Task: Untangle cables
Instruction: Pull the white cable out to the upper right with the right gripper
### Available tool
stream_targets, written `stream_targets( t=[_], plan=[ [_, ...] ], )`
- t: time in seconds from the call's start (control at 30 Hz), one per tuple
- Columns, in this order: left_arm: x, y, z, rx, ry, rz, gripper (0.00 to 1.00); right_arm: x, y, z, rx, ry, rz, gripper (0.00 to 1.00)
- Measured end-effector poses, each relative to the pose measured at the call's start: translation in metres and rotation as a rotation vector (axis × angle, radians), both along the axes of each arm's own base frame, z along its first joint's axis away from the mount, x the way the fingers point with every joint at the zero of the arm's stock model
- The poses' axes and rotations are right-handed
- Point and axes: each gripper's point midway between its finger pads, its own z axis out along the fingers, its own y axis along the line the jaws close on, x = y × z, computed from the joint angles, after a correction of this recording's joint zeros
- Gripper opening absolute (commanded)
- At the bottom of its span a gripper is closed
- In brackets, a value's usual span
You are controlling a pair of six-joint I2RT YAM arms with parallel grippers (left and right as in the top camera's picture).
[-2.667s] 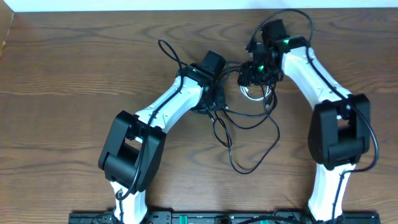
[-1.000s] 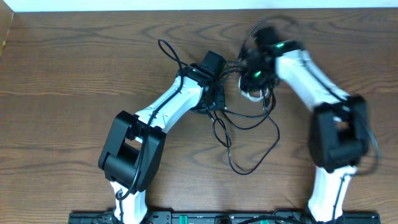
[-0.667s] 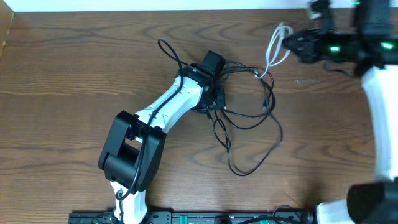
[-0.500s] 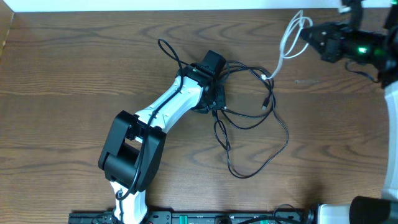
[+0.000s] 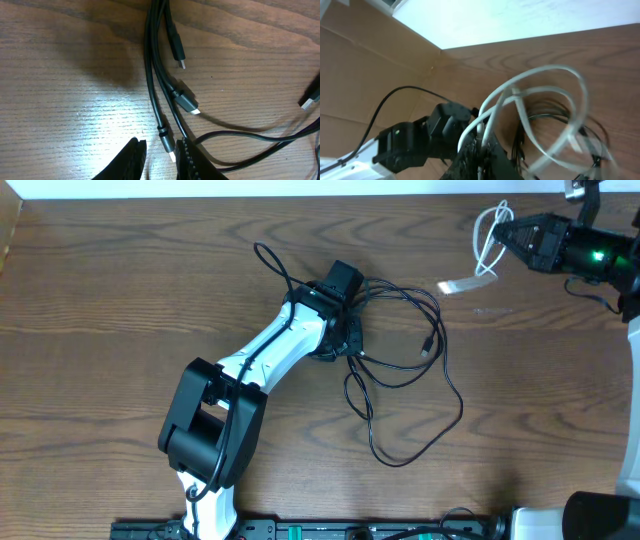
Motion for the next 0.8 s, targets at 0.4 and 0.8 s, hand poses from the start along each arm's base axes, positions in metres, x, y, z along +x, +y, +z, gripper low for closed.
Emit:
stream_targets(
  t=[0.4,0.8],
  plan=[
    [0.0,0.0,0.0,0.0,-0.001,0.0,0.26,0.051,-0.125,-0.04,-0.408,0.018,-0.532,0.01],
    [0.002,-0.001,0.001,-0.005,-0.009,0.0,0.26,0.129,-0.288,-0.082,-0.637,0.168,-0.823,0.01]
  ],
)
